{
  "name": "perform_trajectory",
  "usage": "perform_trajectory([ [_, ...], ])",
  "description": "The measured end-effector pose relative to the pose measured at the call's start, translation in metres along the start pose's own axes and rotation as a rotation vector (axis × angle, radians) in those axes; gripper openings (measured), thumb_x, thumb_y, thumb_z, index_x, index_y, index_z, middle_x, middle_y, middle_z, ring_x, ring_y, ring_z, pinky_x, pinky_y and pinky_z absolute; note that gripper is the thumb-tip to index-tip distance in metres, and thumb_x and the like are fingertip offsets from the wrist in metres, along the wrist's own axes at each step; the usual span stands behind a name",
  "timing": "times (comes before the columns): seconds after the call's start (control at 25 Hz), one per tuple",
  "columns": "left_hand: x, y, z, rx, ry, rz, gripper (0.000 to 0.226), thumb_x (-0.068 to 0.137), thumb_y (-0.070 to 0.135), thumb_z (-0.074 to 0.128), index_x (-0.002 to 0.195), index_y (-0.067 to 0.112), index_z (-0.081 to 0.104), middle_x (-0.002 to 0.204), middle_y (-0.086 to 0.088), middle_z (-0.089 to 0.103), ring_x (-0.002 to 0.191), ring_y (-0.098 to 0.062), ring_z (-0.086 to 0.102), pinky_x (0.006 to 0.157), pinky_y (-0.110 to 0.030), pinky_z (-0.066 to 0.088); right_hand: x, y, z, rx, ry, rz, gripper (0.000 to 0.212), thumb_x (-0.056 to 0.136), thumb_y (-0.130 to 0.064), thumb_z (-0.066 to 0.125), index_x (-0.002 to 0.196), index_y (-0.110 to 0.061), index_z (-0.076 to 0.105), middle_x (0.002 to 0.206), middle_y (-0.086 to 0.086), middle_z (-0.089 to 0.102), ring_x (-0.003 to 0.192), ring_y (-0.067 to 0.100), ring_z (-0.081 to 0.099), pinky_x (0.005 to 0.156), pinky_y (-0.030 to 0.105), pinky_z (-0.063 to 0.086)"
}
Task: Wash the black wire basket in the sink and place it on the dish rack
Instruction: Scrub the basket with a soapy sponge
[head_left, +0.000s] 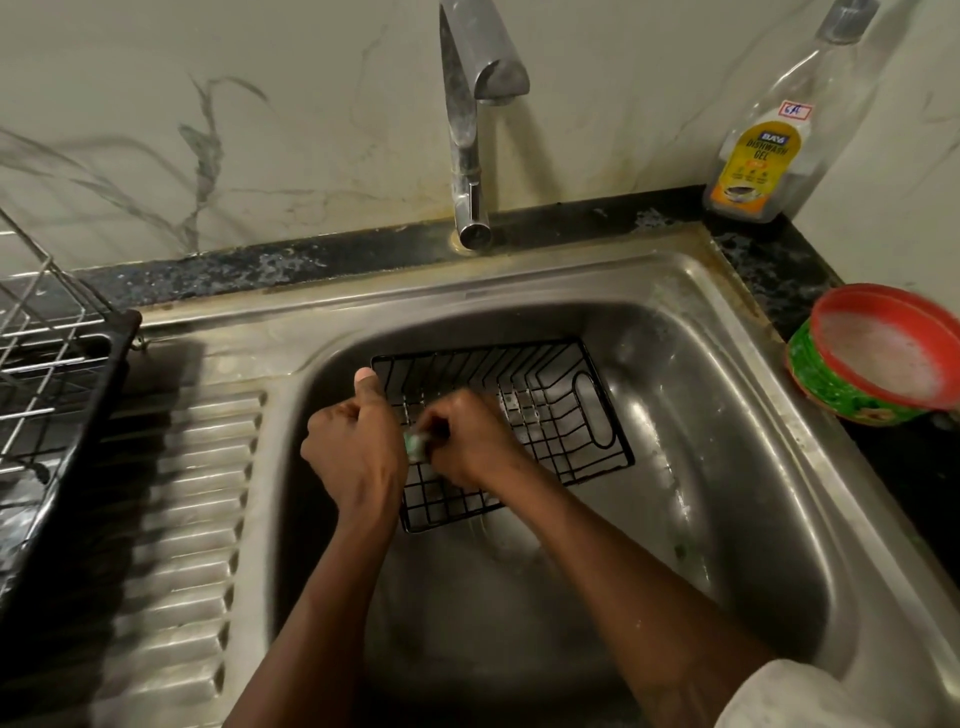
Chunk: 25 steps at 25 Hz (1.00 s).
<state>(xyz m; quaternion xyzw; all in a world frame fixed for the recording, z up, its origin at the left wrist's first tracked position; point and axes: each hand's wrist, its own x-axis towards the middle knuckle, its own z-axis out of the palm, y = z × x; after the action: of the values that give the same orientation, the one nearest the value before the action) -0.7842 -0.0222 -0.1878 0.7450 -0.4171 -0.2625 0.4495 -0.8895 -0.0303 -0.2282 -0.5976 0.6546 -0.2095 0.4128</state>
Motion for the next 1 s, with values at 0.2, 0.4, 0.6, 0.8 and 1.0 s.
perform_trajectory([
  [0.2, -0.001, 0.001, -0.001, 0.022, -0.008, 0.01, 0.066, 0.104, 0.042, 0.05, 0.06, -0.007, 0.057, 0.052, -0.012, 0.055, 0.052, -0.025, 0.05, 0.063, -0.022, 0.045, -0.002, 0.063, -0.06, -0.391, 0.259, 0.381, 0.023, 0.078, -0.011, 0.079, 0.1, -0.013, 0.073, 0.108, 0.009, 0.069, 0.102, 0.025, 0.066, 0.081, 0.028, 0.056],
  [0.4, -0.004, 0.003, 0.0, 0.037, 0.007, 0.001, 0.065, 0.104, 0.04, 0.05, 0.062, -0.008, 0.058, 0.052, -0.01, 0.054, 0.052, -0.021, 0.049, 0.055, -0.015, 0.037, -0.006, 0.025, -0.039, -0.354, 0.196, 0.322, 0.022, 0.082, -0.013, 0.079, 0.103, -0.013, 0.072, 0.106, 0.007, 0.067, 0.101, 0.022, 0.065, 0.082, 0.027, 0.057],
  [0.6, -0.001, 0.0, 0.0, 0.015, 0.012, 0.0, 0.063, 0.102, 0.044, 0.05, 0.061, -0.002, 0.063, 0.057, -0.014, 0.062, 0.064, -0.032, 0.062, 0.069, -0.033, 0.041, -0.021, -0.03, 0.009, -0.161, -0.066, 0.063, 0.01, 0.083, -0.016, 0.075, 0.085, -0.02, 0.066, 0.105, 0.006, 0.063, 0.1, 0.026, 0.065, 0.071, 0.029, 0.05],
  [0.8, 0.001, -0.002, 0.0, 0.032, 0.005, 0.01, 0.066, 0.101, 0.047, 0.049, 0.061, -0.004, 0.061, 0.056, -0.015, 0.061, 0.065, -0.039, 0.062, 0.076, -0.042, 0.05, -0.01, 0.026, -0.039, -0.367, 0.174, 0.314, 0.029, 0.083, -0.009, 0.077, 0.111, -0.011, 0.068, 0.113, 0.011, 0.065, 0.106, 0.025, 0.066, 0.09, 0.032, 0.057],
  [1.0, 0.0, 0.0, -0.001, 0.017, 0.01, 0.005, 0.065, 0.102, 0.045, 0.05, 0.062, -0.006, 0.061, 0.055, -0.016, 0.059, 0.066, -0.038, 0.061, 0.073, -0.036, 0.044, -0.016, 0.04, -0.053, -0.508, 0.218, 0.354, 0.034, 0.083, -0.006, 0.075, 0.116, -0.01, 0.067, 0.12, 0.013, 0.065, 0.111, 0.027, 0.065, 0.088, 0.031, 0.055],
])
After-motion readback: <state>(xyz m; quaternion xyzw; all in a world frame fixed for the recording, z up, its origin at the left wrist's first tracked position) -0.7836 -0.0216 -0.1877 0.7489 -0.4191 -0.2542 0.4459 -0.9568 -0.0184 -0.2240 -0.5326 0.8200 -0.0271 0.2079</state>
